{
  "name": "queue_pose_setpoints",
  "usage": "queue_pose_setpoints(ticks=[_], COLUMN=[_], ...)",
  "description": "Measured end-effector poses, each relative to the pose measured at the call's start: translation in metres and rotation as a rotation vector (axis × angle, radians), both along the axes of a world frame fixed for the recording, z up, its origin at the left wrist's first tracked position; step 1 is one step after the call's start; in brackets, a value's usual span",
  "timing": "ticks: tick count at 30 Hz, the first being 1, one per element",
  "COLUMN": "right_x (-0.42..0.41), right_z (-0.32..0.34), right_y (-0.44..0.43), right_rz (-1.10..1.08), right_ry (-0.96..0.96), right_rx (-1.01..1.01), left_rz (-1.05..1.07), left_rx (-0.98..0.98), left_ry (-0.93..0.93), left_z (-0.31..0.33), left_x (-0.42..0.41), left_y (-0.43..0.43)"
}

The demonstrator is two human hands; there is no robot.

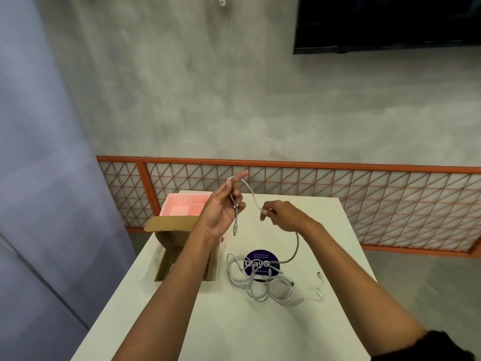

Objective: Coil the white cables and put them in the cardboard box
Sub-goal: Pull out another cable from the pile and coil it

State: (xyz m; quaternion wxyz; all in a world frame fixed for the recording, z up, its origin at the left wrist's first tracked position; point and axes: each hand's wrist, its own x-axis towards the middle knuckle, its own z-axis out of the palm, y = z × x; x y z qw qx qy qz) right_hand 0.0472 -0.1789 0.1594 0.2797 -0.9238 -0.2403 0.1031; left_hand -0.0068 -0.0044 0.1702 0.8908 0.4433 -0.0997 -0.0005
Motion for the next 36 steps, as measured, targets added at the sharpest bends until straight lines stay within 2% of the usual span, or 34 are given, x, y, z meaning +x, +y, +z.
queue_pose_setpoints(ticks=[4, 8, 12, 14, 19, 22, 26, 32, 36], right_x=[-0.017, -0.024, -0.024, -0.022, -0.017, -0.013, -0.009, -0.016, -0.014], right_z=[0.007, 0.025, 0.043, 0.052, 0.064, 0.065, 0.055, 0.047, 0.041], right_y=[0.013, 0.021, 0.022, 0.017, 0.011, 0.007, 0.005, 0.008, 0.01], right_rz=[0.171, 0.232, 0.194, 0.139, 0.087, 0.051, 0.087, 0.102, 0.019], right_ry=[0.067, 0.061, 0.022, -0.037, -0.112, -0.126, -0.092, 0.016, 0.031], right_rx=[-0.074, -0.155, -0.211, -0.188, -0.003, 0.161, 0.179, 0.228, 0.299], left_rz=[0.152, 0.293, 0.359, 0.337, 0.185, -0.017, -0.199, -0.199, -0.116], left_rx=[0.215, 0.461, 0.8, 0.871, 0.88, 0.707, 0.533, 0.469, 0.327], left_ry=[-0.017, 0.009, 0.038, 0.056, 0.143, 0.204, 0.231, 0.295, 0.295], left_z=[-0.004, -0.014, -0.027, -0.03, -0.019, -0.013, -0.004, -0.001, -0.004], left_x=[0.009, 0.01, 0.012, 0.01, 0.005, 0.001, -0.005, -0.004, -0.003], left_y=[-0.003, -0.009, -0.005, -0.002, -0.001, 0.003, 0.004, 0.005, 0.008])
